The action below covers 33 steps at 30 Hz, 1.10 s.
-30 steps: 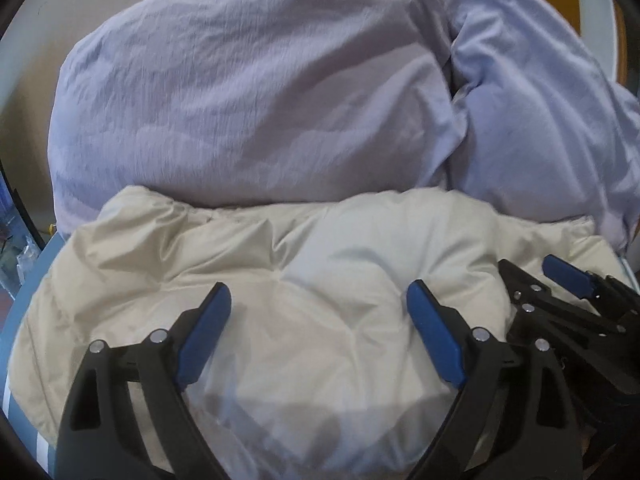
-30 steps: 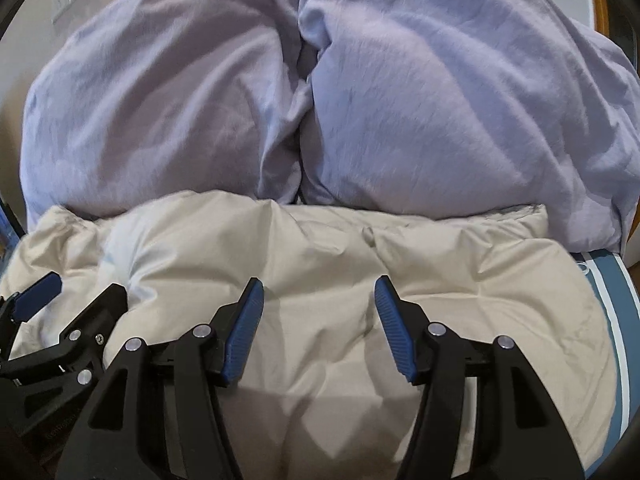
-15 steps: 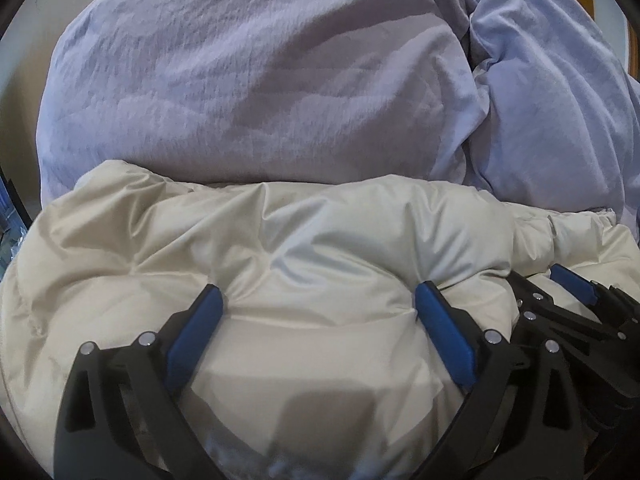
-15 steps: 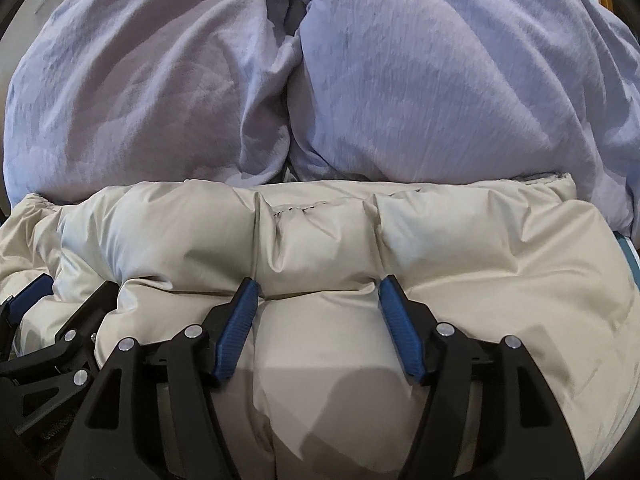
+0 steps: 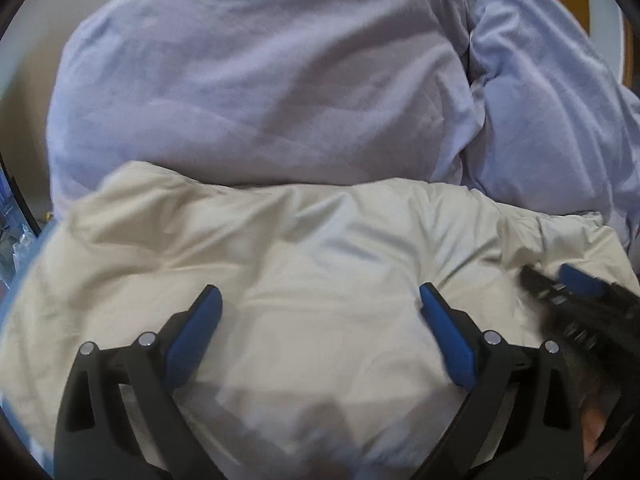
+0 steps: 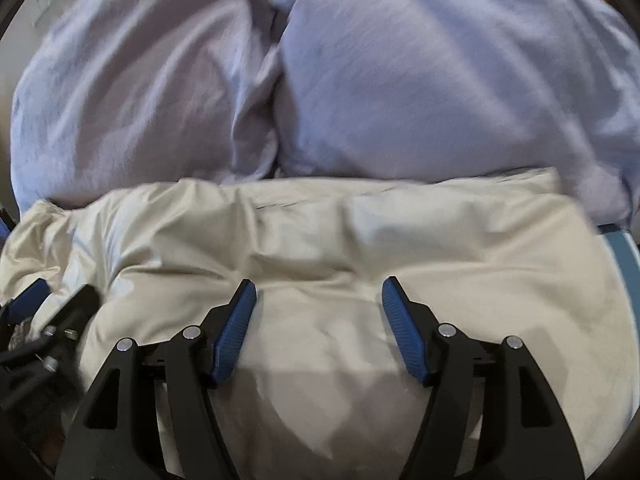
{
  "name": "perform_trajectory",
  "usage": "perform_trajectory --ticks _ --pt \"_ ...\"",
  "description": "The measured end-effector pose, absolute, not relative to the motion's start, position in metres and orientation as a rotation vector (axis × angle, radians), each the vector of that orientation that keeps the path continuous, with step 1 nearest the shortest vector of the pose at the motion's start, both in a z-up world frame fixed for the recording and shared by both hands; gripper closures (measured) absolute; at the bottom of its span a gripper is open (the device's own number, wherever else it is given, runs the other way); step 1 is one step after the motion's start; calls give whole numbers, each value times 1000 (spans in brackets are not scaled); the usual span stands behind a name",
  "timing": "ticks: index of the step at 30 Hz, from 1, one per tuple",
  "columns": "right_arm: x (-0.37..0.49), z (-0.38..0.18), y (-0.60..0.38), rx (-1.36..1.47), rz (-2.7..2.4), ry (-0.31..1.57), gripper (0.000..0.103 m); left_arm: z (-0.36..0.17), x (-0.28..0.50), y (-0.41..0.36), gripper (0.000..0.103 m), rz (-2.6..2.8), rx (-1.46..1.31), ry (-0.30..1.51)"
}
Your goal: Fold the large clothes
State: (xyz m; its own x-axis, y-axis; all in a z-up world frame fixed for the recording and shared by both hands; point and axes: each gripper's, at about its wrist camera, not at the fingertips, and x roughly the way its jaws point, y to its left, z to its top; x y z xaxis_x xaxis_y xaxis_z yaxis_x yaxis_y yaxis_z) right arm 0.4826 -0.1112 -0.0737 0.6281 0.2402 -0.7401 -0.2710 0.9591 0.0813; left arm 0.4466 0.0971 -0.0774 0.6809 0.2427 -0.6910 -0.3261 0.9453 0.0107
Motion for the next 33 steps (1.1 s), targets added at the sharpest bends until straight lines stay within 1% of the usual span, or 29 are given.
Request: perform_trajectory --ticks 4,9,14,18,23,28,33 --pt "473 -58 -150 -46 221 788 36 -58 424 117 6 376 -81 721" --pt "481 -65 -190 -32 120 806 36 -47 406 161 6 479 -105 736" --pt "489 -88 -192 -71 83 818 36 -64 394 205 6 570 -152 789" --pt "487 -96 -188 -125 65 815 35 -77 395 211 5 588 -127 813" --pt "492 -100 -193 -105 76 836 34 -81 398 210 5 598 -109 818" --pt "479 -92 -206 -64 73 833 34 -71 381 207 6 586 -109 815" --pt "450 -70 -227 15 66 823 30 -50 346 209 6 579 -123 802"
